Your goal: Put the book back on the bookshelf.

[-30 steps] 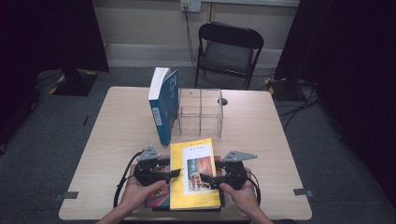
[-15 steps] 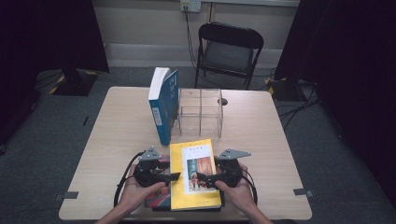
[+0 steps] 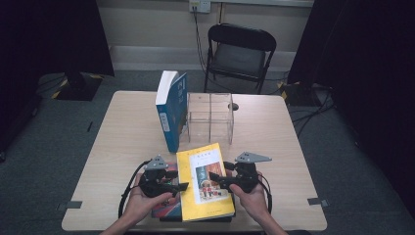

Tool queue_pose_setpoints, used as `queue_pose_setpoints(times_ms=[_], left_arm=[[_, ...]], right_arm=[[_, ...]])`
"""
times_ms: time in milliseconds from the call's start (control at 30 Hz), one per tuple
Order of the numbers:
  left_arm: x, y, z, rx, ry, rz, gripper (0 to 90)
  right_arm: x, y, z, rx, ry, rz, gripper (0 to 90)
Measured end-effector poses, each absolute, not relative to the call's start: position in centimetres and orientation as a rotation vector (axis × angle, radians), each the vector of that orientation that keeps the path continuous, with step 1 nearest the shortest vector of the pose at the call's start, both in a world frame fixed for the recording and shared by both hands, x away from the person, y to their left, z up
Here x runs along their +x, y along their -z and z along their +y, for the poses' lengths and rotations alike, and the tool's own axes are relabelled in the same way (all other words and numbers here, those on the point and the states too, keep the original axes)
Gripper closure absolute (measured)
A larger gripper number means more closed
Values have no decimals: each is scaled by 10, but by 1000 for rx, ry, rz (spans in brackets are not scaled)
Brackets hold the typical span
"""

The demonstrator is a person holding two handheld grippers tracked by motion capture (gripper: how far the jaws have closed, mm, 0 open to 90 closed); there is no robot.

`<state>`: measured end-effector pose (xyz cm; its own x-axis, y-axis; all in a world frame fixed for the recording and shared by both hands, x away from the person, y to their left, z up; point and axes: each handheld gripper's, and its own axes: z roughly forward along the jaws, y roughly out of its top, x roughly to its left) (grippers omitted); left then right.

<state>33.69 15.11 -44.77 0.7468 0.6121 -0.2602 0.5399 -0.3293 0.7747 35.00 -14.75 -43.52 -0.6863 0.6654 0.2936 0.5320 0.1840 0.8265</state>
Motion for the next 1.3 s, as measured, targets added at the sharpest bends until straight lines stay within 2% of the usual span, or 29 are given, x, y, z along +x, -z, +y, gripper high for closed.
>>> queue_pose_setpoints(times_ms=[133, 233, 300, 433, 633, 867, 1133, 1300], left_arm=[[336, 449, 151, 1997, -99, 873, 349], [336, 449, 152, 1993, -95, 871, 349], [336, 449, 152, 1989, -93, 870, 349], [337, 450, 152, 1988, -94, 865, 349], [342, 449, 151, 1985, -83, 877, 369], [349, 447, 153, 1976, -52, 916, 453], [349, 448, 153, 1978, -64, 907, 459], [348, 449, 154, 1963, -60, 909, 458]], right_arm=[[349, 435, -149, 1190, -1548, 2318, 326], [342, 437, -143, 1142, -1568, 2391, 457], [336, 441, -134, 1107, -1496, 2434, 412], [340, 442, -135, 1093, -1492, 2458, 445], [364, 440, -134, 1089, -1468, 2478, 441], [395, 441, -126, 1097, -1516, 2551, 575], [398, 443, -122, 1062, -1542, 2598, 627], [394, 442, -123, 1073, -1566, 2578, 724]])
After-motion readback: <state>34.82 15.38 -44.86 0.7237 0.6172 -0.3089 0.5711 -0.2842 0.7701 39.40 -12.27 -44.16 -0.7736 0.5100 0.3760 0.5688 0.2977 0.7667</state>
